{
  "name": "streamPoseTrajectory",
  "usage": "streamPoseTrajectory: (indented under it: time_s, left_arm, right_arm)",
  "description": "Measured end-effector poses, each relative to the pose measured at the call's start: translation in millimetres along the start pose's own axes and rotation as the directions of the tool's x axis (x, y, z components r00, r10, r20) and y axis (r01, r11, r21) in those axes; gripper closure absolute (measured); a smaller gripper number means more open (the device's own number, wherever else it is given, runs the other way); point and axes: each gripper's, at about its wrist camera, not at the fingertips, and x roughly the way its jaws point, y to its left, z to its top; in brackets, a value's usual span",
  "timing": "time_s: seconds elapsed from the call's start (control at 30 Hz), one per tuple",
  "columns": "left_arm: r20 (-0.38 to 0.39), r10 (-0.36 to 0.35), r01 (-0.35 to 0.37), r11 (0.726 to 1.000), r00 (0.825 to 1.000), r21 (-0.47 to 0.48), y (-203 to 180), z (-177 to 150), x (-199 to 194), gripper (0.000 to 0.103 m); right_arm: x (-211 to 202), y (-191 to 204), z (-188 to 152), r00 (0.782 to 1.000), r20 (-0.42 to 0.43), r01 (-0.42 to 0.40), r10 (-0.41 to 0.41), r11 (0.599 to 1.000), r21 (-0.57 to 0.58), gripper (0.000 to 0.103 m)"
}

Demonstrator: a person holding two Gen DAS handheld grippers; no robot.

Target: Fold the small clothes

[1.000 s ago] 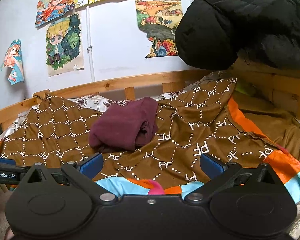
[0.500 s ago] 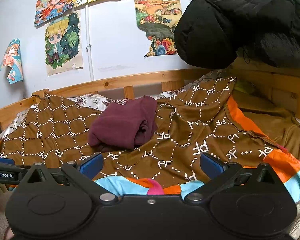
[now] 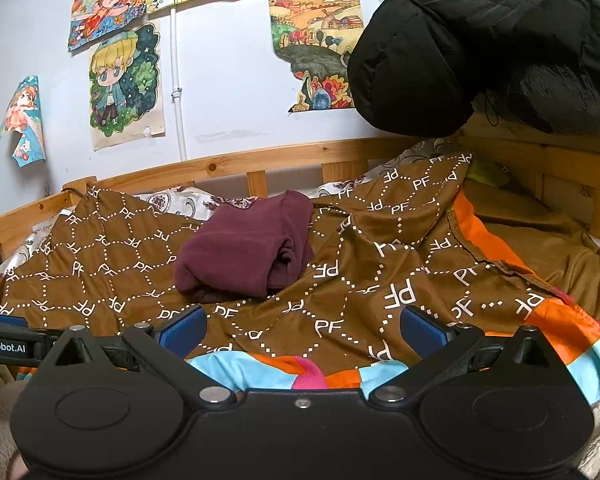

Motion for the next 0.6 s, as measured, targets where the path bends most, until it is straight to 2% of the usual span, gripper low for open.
streamPoseTrajectory:
  time_s: [0.6]
  left_arm:
    - [-0.004, 0.019, -0.019, 1.000, 1.000, 0.004, 0.1, -0.4, 0.3, 0.001]
  right_arm:
    - [1.6, -1.0, -1.1, 1.000, -0.005, 0.003, -0.003, 1.000, -0.007, 0.001]
